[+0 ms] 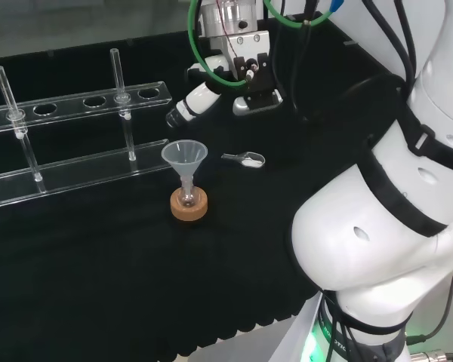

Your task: Pick up the weighing funnel.

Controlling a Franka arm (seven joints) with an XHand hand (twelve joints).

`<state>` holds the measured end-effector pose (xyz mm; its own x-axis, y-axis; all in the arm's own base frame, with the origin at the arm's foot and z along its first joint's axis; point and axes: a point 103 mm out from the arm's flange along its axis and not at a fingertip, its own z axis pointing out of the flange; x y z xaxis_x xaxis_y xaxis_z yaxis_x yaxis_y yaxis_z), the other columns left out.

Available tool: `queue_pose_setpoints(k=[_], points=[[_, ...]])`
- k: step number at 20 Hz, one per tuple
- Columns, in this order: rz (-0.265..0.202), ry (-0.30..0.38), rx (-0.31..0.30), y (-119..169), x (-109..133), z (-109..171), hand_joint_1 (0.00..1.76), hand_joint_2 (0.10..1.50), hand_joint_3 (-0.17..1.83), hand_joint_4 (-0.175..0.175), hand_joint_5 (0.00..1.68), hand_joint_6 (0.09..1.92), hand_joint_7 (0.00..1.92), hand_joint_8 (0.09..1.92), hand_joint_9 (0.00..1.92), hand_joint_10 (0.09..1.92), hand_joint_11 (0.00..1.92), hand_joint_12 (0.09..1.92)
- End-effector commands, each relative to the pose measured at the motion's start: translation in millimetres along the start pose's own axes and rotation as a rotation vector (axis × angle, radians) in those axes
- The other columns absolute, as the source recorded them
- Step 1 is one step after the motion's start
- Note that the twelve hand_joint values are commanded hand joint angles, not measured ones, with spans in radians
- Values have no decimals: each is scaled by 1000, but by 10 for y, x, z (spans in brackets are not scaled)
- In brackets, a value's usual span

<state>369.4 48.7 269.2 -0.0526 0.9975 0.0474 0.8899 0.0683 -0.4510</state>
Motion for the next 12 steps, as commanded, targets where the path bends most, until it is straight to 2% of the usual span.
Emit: queue_pose_setpoints(k=[1, 6, 12], points=[[39, 12, 8, 50, -93, -5, 388, 623, 31, -48, 0, 87, 0, 87, 0, 87, 0, 87], [100, 89, -18, 134, -242, -70, 395, 627, 31, -48, 0, 87, 4, 87, 0, 87, 0, 87], [123, 38, -25, 150, -551, -168, 401, 628, 29, -35, 0, 87, 16, 87, 0, 87, 0, 87]])
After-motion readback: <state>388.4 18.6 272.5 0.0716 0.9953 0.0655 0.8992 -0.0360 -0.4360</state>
